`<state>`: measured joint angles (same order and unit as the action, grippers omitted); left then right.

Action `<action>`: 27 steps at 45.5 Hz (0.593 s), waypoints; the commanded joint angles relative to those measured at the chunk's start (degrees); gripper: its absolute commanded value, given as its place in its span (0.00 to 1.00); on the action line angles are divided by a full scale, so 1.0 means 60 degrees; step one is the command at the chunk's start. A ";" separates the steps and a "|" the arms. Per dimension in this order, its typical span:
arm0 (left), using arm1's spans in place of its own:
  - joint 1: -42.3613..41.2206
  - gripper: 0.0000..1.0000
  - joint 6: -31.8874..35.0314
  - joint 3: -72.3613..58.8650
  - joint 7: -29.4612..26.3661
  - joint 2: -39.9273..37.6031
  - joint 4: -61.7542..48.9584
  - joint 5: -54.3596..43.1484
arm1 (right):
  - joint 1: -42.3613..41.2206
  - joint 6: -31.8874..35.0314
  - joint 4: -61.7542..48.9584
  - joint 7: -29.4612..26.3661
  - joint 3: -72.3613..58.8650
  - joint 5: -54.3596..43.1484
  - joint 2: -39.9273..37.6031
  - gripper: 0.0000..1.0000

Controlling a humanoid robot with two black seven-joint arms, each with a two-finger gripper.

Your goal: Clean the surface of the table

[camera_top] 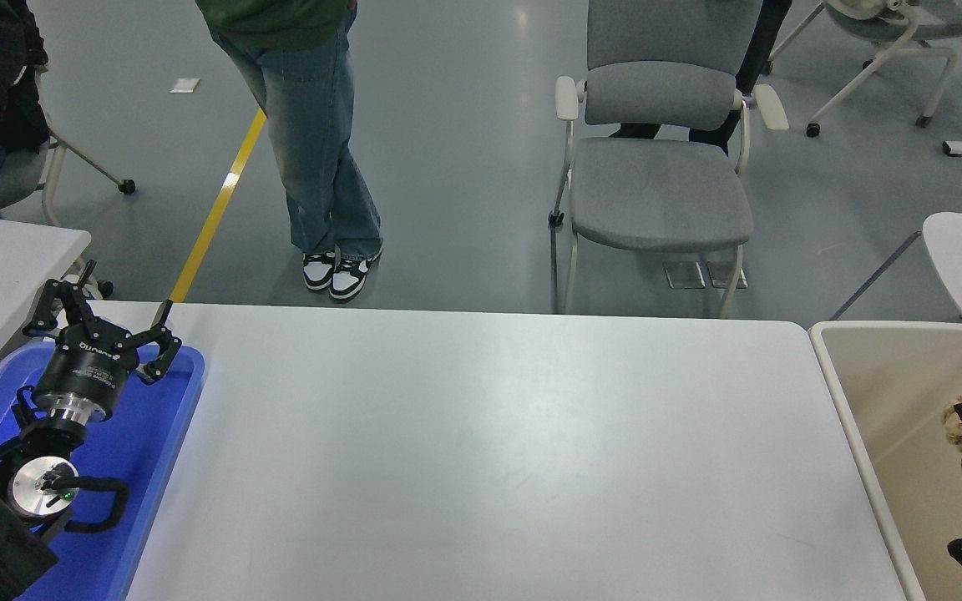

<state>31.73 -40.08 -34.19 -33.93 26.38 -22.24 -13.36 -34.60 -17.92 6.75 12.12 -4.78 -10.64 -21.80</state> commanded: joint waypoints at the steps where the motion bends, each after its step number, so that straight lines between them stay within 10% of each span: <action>1: 0.0000 1.00 0.0000 0.0000 0.0000 -0.0002 0.0000 0.0000 | 0.0084 -0.0075 -0.0070 -0.0189 0.0049 0.0060 0.0191 0.00; 8: 0.0000 1.00 0.0000 0.0000 0.0000 -0.0002 0.0000 0.0000 | 0.0084 -0.0075 -0.0011 -0.0218 0.0078 0.0075 0.0176 0.02; 14: 0.0000 1.00 0.0000 0.0000 0.0000 -0.0002 0.0000 0.0000 | -0.0004 -0.0119 0.0032 -0.0233 0.0093 0.0119 0.0176 1.00; 27: 0.0000 1.00 0.0000 0.0000 0.0000 0.0013 0.0000 0.0000 | -0.0209 -0.0045 0.0047 -0.0233 0.0122 0.0133 -0.0116 1.00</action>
<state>31.73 -40.08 -34.19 -33.93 26.42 -22.24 -13.36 -35.02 -18.22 6.92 10.82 -4.27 -10.00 -21.25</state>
